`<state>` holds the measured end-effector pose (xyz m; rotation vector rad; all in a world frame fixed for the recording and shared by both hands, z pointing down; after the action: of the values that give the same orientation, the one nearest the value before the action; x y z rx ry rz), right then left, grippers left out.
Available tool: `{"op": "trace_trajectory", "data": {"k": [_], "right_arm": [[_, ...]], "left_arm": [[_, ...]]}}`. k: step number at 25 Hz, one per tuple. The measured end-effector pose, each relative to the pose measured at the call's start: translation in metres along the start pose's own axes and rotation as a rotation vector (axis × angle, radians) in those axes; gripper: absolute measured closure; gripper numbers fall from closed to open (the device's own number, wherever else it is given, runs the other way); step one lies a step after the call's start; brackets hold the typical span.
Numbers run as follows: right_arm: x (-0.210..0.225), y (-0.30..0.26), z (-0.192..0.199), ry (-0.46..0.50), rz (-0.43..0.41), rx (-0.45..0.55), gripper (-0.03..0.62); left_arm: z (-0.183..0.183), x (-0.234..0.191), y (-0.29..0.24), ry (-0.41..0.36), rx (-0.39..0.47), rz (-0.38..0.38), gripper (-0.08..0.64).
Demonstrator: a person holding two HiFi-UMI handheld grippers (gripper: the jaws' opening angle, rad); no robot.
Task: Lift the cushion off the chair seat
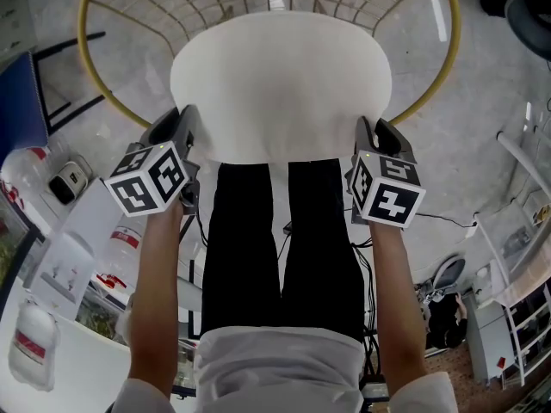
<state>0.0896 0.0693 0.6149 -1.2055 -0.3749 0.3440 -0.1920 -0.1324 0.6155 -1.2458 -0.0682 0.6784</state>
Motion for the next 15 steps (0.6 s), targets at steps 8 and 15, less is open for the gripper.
{"op": "trace_trajectory", "data": {"k": [8, 15], "right_arm": [[0.0, 0.016, -0.003, -0.01, -0.011, 0.008, 0.502], [-0.001, 0.04, -0.007, -0.014, -0.014, 0.016, 0.505]], "left_arm": [[-0.007, 0.007, 0.013, -0.003, 0.009, 0.001, 0.491], [-0.013, 0.015, 0.034, -0.009, 0.014, 0.008, 0.491]]}}
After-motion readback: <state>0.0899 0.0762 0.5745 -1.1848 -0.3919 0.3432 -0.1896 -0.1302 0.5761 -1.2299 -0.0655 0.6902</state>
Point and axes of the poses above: the fingertips, and each gripper's own axes: y backward along the fingers, x to its right, z out of its underside, the point moved 5 cm from there along y, backward along the fingers
